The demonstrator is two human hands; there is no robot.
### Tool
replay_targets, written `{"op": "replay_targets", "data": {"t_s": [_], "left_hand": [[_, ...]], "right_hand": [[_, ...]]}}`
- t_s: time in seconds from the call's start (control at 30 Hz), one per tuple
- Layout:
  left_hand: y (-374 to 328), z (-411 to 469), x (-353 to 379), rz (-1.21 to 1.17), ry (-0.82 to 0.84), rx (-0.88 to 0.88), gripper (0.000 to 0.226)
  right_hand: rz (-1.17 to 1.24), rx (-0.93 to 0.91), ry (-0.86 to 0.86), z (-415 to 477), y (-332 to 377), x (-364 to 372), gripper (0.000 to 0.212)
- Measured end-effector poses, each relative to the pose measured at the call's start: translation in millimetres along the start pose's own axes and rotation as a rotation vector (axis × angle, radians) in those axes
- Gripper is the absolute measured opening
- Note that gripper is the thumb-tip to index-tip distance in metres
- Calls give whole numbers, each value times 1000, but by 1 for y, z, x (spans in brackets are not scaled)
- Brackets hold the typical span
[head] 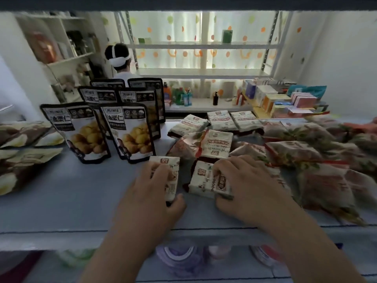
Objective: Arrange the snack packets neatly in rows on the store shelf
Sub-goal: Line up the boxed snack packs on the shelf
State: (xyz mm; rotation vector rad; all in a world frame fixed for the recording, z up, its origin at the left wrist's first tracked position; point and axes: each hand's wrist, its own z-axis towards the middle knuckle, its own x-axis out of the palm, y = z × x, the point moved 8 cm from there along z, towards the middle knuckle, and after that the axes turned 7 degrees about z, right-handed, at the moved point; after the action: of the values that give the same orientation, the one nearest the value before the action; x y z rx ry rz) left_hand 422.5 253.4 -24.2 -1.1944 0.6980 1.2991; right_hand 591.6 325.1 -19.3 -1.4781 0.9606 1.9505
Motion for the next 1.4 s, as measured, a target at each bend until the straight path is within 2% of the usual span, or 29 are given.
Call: {"op": "replay_targets", "data": {"t_s": [0.17,0.3,0.37,0.5,0.67,0.73,0.8,0.97,1.1,1.2,1.4], "left_hand": [[4,-14,-15,-23,-95,-129,26],[2,-21,-41,-59,-201,-134,28],[-5,-21,-56,-63,-262,-87,29],[-27,-14,-75,-128,-360,74,30],[-53,19,-68,-205,-364,215,26],[-60,38,-64,-227,-347,222,30],[-67,56,-61,-216,-350,231,33],[-81,91,-47,-230,-265,186,31],[-104,103,-27,-176,-183,183,32],[-133,120,-5,-124,-128,210,30],[-165,155,41,11,64,181,41]], "right_hand": [[164,-12,-43,-7,-6,-9,52],[394,82,-76,-14,-21,-13,70],[459,109,-102,-15,-26,-15,71],[544,191,-181,-18,-36,-31,55],[775,439,-320,-14,-77,-59,36],[858,494,-346,-5,-88,-65,40],[895,449,-294,10,-86,-65,44],[719,440,-175,33,-97,-76,36],[500,508,-124,37,-132,-89,52],[335,508,-77,49,-154,-93,77],[209,492,104,82,-171,-67,81]]}}
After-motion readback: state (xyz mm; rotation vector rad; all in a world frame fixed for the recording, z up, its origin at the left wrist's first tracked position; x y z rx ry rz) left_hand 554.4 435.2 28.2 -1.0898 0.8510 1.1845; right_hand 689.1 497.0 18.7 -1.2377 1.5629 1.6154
